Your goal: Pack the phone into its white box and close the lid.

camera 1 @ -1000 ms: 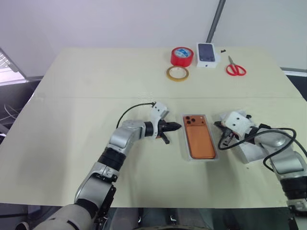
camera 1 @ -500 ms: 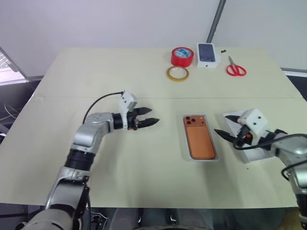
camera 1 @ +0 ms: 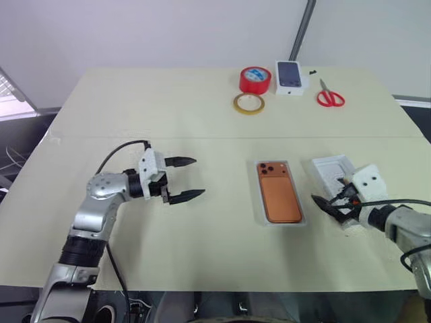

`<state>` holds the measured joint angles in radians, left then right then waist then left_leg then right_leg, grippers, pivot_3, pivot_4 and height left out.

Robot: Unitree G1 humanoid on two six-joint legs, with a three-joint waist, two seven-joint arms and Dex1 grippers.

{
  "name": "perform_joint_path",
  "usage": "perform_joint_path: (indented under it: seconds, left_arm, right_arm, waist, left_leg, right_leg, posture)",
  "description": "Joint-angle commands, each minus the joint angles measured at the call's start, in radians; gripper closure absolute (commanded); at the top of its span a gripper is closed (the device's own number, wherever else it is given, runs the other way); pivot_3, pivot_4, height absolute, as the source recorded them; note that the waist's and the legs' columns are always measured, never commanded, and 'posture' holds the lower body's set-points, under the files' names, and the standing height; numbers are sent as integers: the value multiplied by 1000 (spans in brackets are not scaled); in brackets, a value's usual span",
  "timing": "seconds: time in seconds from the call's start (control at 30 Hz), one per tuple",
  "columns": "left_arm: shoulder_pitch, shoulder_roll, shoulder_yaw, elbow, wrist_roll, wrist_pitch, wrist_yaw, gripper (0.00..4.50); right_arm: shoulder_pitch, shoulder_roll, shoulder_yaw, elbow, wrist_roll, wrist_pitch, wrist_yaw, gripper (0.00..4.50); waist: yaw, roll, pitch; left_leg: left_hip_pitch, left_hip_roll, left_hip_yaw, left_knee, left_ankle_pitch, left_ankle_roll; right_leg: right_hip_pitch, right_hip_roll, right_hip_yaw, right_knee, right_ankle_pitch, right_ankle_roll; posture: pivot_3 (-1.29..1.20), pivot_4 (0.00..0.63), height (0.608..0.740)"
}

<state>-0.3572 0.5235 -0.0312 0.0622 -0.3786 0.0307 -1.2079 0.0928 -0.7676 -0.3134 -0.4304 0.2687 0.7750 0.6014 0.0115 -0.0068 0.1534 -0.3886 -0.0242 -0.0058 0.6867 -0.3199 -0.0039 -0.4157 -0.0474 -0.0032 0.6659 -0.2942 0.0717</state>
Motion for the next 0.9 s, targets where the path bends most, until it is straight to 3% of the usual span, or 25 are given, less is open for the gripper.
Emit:
perform_joint_path:
  seconds: [0.03, 0.3, 0.53, 0.9]
  left_arm:
    - [7, 19, 13, -38, -31, -50, -54, 43]
    - [56, 63, 7, -35, -40, -102, -160, 43]
    - [74, 54, -10, -66, -61, -70, -168, 43]
    - [102, 46, -26, -101, -59, -74, -143, 43]
  right_arm:
    - [-57, -44, 12, -55, 30, 138, -8, 8]
    - [-219, -170, 17, -32, 119, 548, 11, 8]
    - [-414, -137, 51, 12, 174, 819, -30, 8]
    - [-414, -135, 141, -16, 222, 839, -77, 8]
  waist:
    - [-2, 0, 0]
    - [-3, 1, 0]
    - [-4, 1, 0]
    - [-3, 1, 0]
  left_leg:
    - [0, 0, 0, 0, 0, 0]
    - [0, 0, 0, -1, 0, 0]
    - [0, 0, 0, -1, -1, 1]
    - [0, 0, 0, -1, -1, 1]
  right_leg:
    - [0, 0, 0, 0, 0, 0]
    - [0, 0, 0, 0, 0, 0]
    - [0, 0, 0, -1, 0, 0]
    - [-1, 0, 0, -1, 0, 0]
  posture:
    - [0, 150, 740]
    - [0, 150, 740]
    - [0, 150, 740]
    - [0, 150, 740]
